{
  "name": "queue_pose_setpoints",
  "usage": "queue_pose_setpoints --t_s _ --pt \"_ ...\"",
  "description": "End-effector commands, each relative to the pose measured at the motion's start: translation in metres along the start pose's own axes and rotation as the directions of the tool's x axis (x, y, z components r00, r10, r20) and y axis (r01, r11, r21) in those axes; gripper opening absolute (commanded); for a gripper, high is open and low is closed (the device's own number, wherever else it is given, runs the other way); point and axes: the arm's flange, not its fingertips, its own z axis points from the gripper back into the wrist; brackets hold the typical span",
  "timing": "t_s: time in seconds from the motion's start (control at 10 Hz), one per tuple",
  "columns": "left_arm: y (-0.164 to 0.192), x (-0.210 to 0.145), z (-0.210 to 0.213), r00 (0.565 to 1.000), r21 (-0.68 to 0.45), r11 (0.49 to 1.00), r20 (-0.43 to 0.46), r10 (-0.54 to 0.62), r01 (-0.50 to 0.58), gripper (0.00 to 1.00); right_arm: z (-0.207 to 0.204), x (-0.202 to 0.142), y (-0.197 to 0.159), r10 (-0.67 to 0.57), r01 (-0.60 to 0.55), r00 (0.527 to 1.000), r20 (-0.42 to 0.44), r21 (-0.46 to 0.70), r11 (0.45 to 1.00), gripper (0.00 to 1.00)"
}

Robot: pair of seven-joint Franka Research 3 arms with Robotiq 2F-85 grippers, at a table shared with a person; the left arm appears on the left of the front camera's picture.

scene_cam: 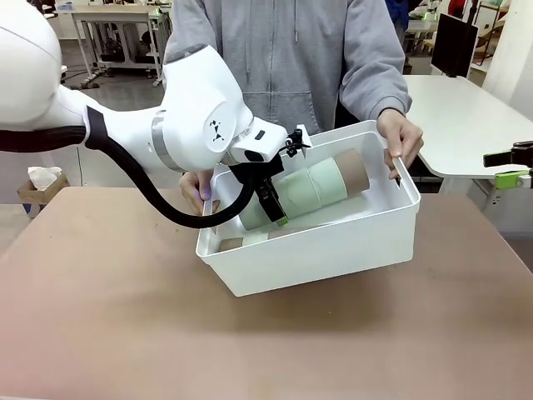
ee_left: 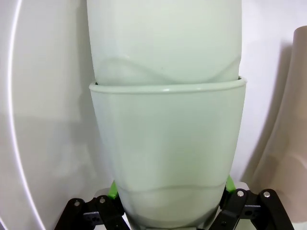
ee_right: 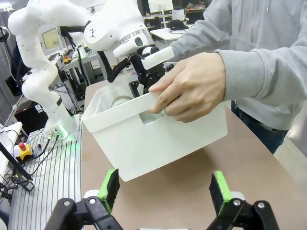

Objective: Stack the cups and store them in the basket.
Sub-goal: Place the stack of Reusable plastic cups into the Pantry Basket.

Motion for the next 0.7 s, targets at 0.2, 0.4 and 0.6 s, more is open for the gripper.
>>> queue_pose_setpoints --t_s 0.2,0.4,0.6 --pt "0.003 0.009 0.001 1.0 0.064 0.998 0.025 0.018 -0.02 0.84 0.002 0.004 0.001 -0.01 0.01 1.0 0.008 0.003 1.0 1.0" --pt "0.001 0.009 0.004 1.0 0.05 0.999 0.013 -0.013 0.013 1.0 0.002 0.004 0.001 -0.01 0.01 1.0 0.008 0.003 1.0 1.0" --pt "-0.004 0.006 0.018 1.0 0.011 1.0 0.008 -0.027 0.027 1.0 0.002 0.004 0.001 -0.01 0.01 1.0 0.008 0.003 1.0 1.0"
